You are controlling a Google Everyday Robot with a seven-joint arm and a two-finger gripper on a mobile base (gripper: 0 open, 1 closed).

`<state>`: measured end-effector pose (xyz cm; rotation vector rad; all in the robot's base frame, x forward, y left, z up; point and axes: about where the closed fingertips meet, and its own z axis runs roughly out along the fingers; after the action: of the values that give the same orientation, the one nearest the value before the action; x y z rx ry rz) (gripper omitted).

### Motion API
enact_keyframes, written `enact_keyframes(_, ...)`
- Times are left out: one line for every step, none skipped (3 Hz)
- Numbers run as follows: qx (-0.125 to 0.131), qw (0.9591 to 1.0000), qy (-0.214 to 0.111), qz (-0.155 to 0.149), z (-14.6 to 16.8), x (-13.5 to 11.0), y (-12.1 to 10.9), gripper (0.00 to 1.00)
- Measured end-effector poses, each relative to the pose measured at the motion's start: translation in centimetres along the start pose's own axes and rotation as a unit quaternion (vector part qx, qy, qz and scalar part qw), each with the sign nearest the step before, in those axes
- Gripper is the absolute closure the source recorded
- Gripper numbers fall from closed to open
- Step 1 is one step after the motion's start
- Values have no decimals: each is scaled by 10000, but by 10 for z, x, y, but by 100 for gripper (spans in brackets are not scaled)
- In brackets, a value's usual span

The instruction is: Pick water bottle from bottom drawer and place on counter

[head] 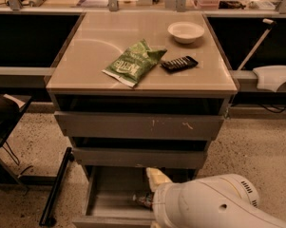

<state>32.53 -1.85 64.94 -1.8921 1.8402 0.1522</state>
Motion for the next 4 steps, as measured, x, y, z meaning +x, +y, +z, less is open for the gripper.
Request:
enact_keyframes(404,9980,491,76,10,57,-16,0)
enact_keyframes(352,9948,922,233,31,101,-53,0)
enact_keyframes(353,9948,922,233,31,101,-53,0)
enact_keyframes(168,9969,694,337,58,107,-49,0)
